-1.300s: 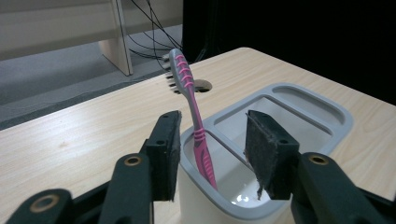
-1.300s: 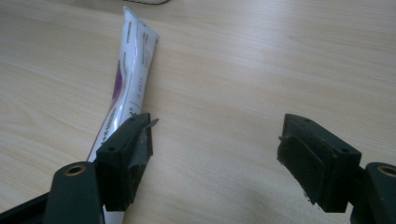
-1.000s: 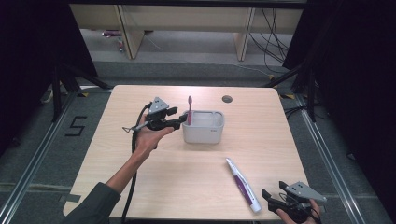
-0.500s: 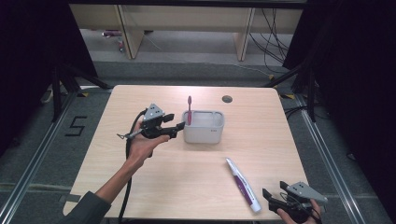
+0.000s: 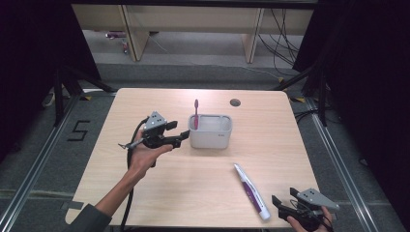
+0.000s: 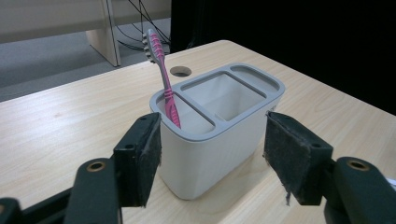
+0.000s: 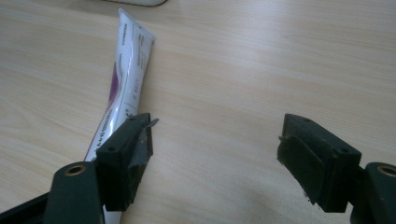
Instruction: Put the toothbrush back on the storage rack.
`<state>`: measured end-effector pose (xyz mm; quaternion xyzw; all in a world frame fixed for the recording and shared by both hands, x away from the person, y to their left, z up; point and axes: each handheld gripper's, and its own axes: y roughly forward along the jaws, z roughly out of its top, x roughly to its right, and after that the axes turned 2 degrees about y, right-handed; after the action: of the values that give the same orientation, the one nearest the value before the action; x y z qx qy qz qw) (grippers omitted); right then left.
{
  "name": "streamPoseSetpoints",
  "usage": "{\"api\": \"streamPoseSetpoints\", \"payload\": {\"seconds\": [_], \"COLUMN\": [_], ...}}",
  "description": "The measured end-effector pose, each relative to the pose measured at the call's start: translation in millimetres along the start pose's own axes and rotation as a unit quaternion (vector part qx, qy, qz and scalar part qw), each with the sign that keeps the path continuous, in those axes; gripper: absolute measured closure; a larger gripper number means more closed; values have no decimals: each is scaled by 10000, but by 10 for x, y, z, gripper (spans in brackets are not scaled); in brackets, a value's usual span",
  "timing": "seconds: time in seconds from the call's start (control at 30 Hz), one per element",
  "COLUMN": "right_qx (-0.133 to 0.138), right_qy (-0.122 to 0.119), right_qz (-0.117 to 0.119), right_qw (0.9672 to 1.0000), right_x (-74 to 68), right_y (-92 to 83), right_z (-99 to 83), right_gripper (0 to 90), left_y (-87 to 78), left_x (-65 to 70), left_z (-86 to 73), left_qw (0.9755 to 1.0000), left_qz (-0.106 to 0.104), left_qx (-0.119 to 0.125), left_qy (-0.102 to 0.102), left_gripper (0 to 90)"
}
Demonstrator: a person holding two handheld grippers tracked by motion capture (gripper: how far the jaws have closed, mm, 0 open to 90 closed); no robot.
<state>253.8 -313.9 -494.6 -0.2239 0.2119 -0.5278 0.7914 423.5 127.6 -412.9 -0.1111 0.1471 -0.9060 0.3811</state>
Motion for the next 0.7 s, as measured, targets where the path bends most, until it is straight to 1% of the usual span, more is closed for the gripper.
{"api": "streamPoseSetpoints", "payload": {"seconds": [0.07, 0.1, 0.2, 0.23, 0.27, 0.37, 0.4, 0.47, 0.5, 0.53, 0.57, 0.7], "right_qx": [-1, -36, 6, 13, -4, -11, 32, -5, 1, 3, -8, -10], "right_qy": [3, 52, -87, -97, -4, 1, 1, -18, -88, -95, -4, -49], "right_qz": [-4, 25, -62, -69, -16, -14, -1, -34, -79, -77, -23, -34], "right_qw": [10000, 10000, 9999, 9999, 10000, 10000, 10000, 10000, 9999, 9999, 10000, 10000], "right_x": [-1, -7, 10, 11, 0, -1, 0, 3, 12, 12, 1, 4], "right_y": [0, -2, 1, 1, 0, 0, 8, 2, -1, 0, 2, 3], "right_z": [1, 0, 1, 3, -1, -2, -3, -1, 0, 0, -1, -2], "right_gripper": [263, 263, 263, 263, 263, 263, 263, 263, 263, 263, 263, 263], "left_y": [-28, -42, -65, -76, -95, -123, -143, -171, -182, -198, -211, -248], "left_x": [3, 9, 13, 13, 11, 7, 1, -3, -4, -2, 2, 5], "left_z": [-16, -23, -50, -60, -72, -78, -82, -89, -92, -100, -102, -124], "left_qw": [10000, 10000, 10000, 10000, 10000, 9999, 9999, 9998, 9999, 9998, 9998, 9998], "left_qz": [-28, -12, -21, -26, -29, -39, -52, -65, -72, -89, -78, -111], "left_qx": [23, -10, -40, -34, -16, -11, 19, 45, 43, 76, 63, 50], "left_qy": [-29, -30, -26, -31, -68, -109, -131, -157, -151, -173, -175, -151], "left_gripper": [342, 333, 320, 318, 310, 307, 306, 306, 306, 305, 305, 303]}}
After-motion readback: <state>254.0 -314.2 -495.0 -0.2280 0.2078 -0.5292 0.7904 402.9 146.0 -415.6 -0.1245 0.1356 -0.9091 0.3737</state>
